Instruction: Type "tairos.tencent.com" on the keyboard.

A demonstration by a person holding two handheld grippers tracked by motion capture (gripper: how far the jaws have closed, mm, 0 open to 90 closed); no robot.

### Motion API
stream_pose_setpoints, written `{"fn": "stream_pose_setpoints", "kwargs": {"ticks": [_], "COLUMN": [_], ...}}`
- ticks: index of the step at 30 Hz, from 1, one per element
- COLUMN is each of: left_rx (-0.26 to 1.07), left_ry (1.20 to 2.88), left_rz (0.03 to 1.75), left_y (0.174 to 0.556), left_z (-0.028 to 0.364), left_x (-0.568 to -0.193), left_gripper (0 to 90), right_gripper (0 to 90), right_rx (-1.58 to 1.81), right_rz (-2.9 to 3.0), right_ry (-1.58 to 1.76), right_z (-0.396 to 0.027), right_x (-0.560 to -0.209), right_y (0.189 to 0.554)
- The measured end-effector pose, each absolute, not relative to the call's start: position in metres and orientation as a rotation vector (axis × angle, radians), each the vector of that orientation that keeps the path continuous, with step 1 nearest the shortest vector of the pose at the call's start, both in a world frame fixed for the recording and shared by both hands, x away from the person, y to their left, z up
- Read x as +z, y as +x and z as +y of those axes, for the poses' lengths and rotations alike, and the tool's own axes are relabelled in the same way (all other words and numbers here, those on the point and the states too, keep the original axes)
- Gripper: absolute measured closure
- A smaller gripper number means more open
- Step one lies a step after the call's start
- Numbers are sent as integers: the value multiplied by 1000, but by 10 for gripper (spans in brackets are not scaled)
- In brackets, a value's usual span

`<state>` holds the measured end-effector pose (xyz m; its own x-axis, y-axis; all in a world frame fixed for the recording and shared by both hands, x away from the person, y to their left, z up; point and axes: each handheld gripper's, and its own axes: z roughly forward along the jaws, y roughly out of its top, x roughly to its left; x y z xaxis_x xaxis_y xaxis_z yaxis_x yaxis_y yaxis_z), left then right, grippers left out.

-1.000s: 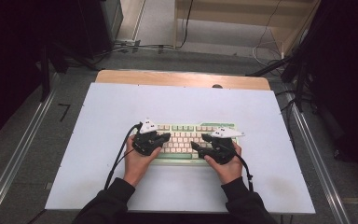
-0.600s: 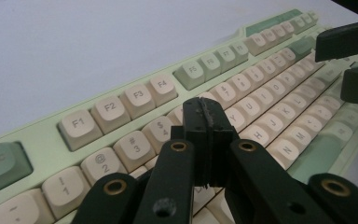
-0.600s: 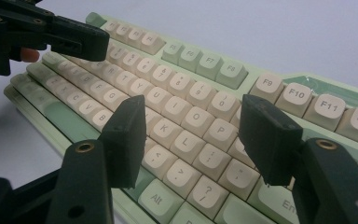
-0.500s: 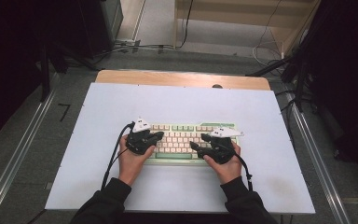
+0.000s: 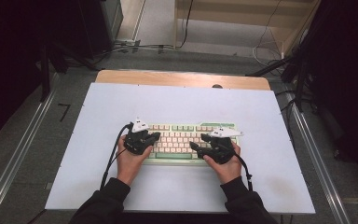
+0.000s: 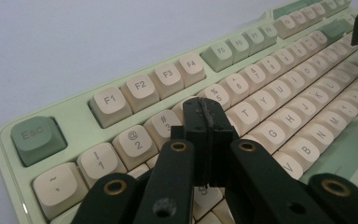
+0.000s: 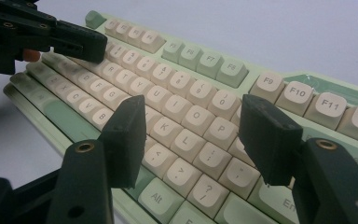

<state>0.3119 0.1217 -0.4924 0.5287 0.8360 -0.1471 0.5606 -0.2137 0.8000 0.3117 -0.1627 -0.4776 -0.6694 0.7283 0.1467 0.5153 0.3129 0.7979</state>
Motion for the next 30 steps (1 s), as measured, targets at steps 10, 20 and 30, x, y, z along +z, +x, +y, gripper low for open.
{"fn": "stream_pose_setpoints", "kwargs": {"ticks": [10,20,30], "left_rx": [401,360,362], "left_ry": [1908,1890,1829], "left_rz": [1135,1131,1068], "left_y": [311,311,300], "left_z": [120,122,127], "left_x": [-493,-495,-486], "left_gripper": [900,865,631], "right_gripper": [400,400,400], "right_rx": [1278,1276,1275], "right_rz": [2340,2341,2340], "right_ry": [1134,1132,1131], "right_z": [-162,-163,-163], "right_x": [-478,-478,-478], "right_y": [311,312,311]}}
